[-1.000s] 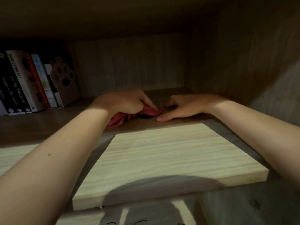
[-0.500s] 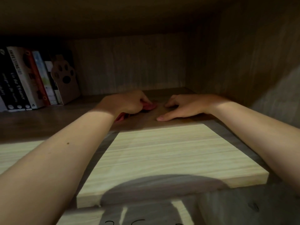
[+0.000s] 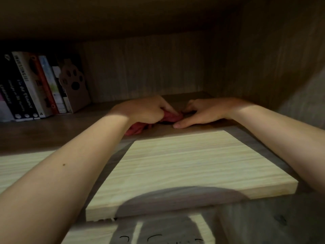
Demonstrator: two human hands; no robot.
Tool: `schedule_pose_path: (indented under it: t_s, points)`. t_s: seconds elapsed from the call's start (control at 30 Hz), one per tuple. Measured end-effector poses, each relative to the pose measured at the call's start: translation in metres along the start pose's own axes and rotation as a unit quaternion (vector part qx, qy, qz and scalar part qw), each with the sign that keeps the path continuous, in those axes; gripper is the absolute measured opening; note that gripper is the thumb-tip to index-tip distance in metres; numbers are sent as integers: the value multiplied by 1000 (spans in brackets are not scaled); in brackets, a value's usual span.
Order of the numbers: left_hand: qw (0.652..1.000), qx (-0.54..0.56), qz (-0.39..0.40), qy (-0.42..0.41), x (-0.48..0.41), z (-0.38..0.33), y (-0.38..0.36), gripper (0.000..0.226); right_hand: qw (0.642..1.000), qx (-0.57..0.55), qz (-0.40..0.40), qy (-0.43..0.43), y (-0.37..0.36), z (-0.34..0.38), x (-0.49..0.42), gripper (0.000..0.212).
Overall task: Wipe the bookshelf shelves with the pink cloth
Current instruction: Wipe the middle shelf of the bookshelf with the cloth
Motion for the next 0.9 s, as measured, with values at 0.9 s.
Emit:
schedule_pose_path:
  t_s: [0.9]
  points:
    - [998,18,-9,54,6,34,13,39,1000,-11,-1,-7,-2,-6,-4,103]
Point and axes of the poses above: each hand's wrist, its own x-axis away from the middle knuckle, its own y-axis out of the back of the hand, z = x × y, the point moved 6 cm from there along -x, towards the middle knuckle, and after that the axes turned 14 degrees about y, right-handed, at the moved point
